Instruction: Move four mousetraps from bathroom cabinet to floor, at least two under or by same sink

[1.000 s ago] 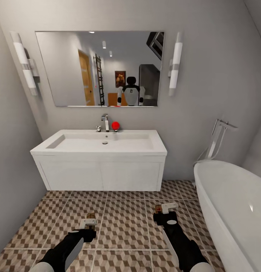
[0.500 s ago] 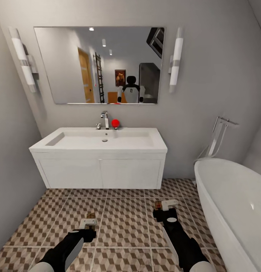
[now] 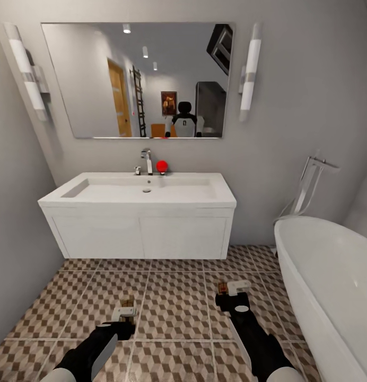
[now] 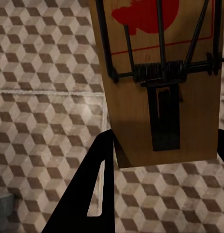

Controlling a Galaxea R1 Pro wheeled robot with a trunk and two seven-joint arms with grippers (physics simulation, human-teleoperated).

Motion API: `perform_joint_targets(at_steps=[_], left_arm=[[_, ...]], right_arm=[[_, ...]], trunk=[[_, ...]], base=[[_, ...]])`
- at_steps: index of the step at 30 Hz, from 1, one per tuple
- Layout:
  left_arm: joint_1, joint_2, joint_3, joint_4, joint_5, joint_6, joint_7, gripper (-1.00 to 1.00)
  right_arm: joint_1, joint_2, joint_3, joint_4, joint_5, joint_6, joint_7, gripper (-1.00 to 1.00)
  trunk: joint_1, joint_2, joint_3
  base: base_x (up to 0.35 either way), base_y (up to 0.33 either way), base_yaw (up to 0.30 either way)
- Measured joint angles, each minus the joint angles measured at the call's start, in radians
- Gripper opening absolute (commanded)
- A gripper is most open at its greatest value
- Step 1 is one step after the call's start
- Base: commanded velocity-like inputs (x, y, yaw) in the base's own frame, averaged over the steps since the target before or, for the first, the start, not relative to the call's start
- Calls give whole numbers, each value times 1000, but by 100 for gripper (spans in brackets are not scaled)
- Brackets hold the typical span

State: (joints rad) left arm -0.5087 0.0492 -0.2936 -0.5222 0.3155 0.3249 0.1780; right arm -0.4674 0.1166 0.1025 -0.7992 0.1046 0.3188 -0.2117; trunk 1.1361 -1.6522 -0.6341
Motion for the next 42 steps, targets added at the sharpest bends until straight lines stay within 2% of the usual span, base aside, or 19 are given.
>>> perform_joint_targets(at_steps=[19,30,32,34,35,37,39,42], left_arm=[[0,0,0,-2,0,-1,0,-100],[0,0,0,-2,0,-1,0,-100],[0,0,0,-2,0,-1,1,-100],[0,0,0,-4,0,-1,1,-100],[0,0,0,-4,0,-1,0,-100],[0,0,1,-5,-1,-1,0,-100],[0,1,1,-19,-1,-1,1,-100],[0,4,0,-75,-3,-1,1,-100]], right_arm=[[0,0,2,0,0,-2,4,-100],[0,0,3,-2,2,-6,2,-100],[0,0,4,-2,4,-40,3,-100],[0,0,12,0,6,-129,6,-100],[0,0,17,1,6,-146,6,-100],[0,0,46,3,6,-192,6,-100],[0,0,76,6,6,-213,7,-100],[0,0,95,15,6,-223,7,-100]], trunk=[[73,-133,-89],[115,-210,-125],[123,-224,-131],[130,-238,-138],[134,-245,-141],[142,-259,-147],[150,-273,-153],[161,-294,-163]], base=[[0,0,0],[0,0,0],[0,0,0],[0,0,0],[0,0,0],[0,0,0],[0,0,0],[0,0,0]])
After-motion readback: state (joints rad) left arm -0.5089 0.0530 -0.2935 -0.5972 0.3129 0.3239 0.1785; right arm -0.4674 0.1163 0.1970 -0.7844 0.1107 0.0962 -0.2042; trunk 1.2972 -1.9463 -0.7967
